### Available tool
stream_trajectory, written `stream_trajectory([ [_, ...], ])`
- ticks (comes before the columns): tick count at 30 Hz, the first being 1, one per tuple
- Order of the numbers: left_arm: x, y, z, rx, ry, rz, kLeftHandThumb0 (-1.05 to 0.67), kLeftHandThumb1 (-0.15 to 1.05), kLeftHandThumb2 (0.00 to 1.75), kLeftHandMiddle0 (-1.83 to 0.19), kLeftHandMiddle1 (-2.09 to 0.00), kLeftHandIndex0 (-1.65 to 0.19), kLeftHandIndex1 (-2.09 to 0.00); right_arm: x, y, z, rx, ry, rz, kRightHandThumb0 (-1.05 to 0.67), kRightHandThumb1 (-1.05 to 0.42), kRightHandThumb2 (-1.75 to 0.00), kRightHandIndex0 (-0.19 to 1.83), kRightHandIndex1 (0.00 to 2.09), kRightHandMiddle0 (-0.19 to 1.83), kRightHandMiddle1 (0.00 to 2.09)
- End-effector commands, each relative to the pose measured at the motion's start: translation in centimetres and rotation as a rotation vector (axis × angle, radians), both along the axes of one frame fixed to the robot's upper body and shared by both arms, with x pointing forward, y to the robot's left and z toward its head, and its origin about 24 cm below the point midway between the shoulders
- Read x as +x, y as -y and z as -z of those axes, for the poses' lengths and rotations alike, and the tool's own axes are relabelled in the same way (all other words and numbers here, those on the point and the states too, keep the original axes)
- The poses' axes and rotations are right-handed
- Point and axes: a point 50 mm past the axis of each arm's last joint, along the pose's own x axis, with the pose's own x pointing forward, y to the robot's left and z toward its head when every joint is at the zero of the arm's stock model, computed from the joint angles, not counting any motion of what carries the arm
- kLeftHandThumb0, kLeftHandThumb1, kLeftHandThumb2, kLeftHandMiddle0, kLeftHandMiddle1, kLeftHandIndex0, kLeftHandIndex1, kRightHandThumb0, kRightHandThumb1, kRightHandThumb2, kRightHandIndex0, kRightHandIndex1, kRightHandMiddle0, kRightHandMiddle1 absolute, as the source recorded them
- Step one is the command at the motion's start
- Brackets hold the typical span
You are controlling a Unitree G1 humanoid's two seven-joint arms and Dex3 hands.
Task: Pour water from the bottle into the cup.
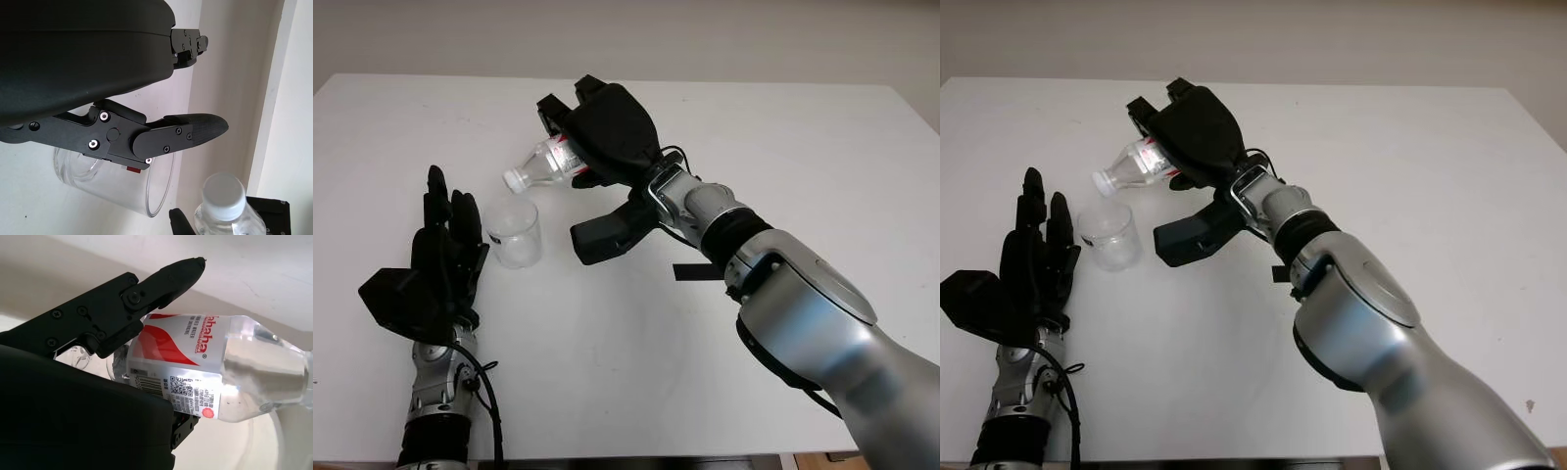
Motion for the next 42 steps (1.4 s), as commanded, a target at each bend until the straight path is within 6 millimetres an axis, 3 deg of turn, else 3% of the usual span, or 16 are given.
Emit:
stream_trajectory([
  [1, -0.4, 0.3, 1.2, -0.018, -0.044, -0.001, -0.61, 1.05, 0.53, 0.04, -0.06, 0.05, -0.07, 0.1, -0.4, -1.7, -0.033, 0.089, -0.011, -0.49, -1.04, -0.06, 1.14, 2.09, 0.32, 1.86],
  [11, -0.3, 0.0, 1.1, -0.018, -0.037, 0.019, -0.61, 1.05, 0.53, 0.07, -0.04, 0.08, -0.05, -0.2, -0.7, -1.6, -0.086, 0.156, -0.031, -0.45, -1.03, -0.06, 1.11, 2.09, 0.33, 1.64],
  [15, -0.3, -0.1, 1.1, -0.016, -0.037, 0.021, -0.61, 1.05, 0.53, 0.07, -0.05, 0.09, -0.05, -0.2, -0.7, -1.6, -0.093, 0.169, -0.031, -0.46, -1.03, -0.05, 1.09, 2.09, 0.39, 1.37],
  [21, -0.2, -0.1, 0.9, -0.009, -0.039, 0.02, -0.61, 1.05, 0.53, 0.07, -0.05, 0.08, -0.05, -0.2, -0.7, -1.4, -0.035, 0.143, -0.028, -0.46, -1.03, -0.05, 1.09, 2.09, 0.37, 1.46],
  [24, -0.3, -0.2, 0.9, -0.004, -0.044, 0.018, -0.62, 1.05, 0.54, 0.06, -0.06, 0.07, -0.06, -0.1, -0.5, -1.1, 0.138, -0.006, -0.009, -0.5, -1.03, -0.05, 1.11, 2.09, 0.4, 1.52],
  [25, -0.3, -0.2, 0.9, -0.004, -0.045, 0.018, -0.62, 1.05, 0.54, 0.06, -0.06, 0.07, -0.06, 0.0, -0.4, -0.9, 0.194, -0.071, 0.006, -0.49, -1.04, -0.1, 1.14, 2.09, 0.41, 1.78],
  [26, -0.3, -0.2, 0.9, -0.004, -0.045, 0.019, -0.61, 1.05, 0.55, 0.06, -0.06, 0.07, -0.06, 0.2, -0.3, -0.8, 0.252, -0.137, 0.022, -0.46, -1.04, -0.16, 1.21, 2.09, 0.54, 1.97],
  [28, -0.4, -0.2, 1.0, -0.006, -0.047, 0.019, -0.61, 1.05, 0.55, 0.06, -0.06, 0.07, -0.06, 0.5, 0.0, -0.3, 0.365, -0.265, 0.068, -0.44, -1.05, -0.21, 1.25, 2.09, 0.77, 2.06],
  [32, -0.5, -0.3, 1.1, -0.006, -0.048, 0.018, -0.61, 1.05, 0.54, 0.05, -0.06, 0.07, -0.06, 0.9, 1.2, 1.0, 0.61, -0.515, 0.081, -0.41, -1.05, -0.25, 1.19, 2.09, 0.93, 2.09],
  [34, -0.5, -0.3, 1.1, -0.01, -0.05, 0.018, -0.61, 1.05, 0.54, 0.05, -0.06, 0.06, -0.06, 1.0, 2.1, 1.6, 0.704, -0.617, 0.074, -0.4, -1.05, -0.26, 1.27, 2.09, 0.97, 2.09],
  [42, -0.8, -0.3, 1.1, -0.01, -0.054, 0.05, -0.6, 1.05, 0.56, 0.08, -0.05, 0.09, -0.05, 1.3, 5.3, 3.2, 1.03, -0.894, 0.026, -0.38, -1.05, -0.36, 1.35, 2.09, 0.98, 2.09],
])
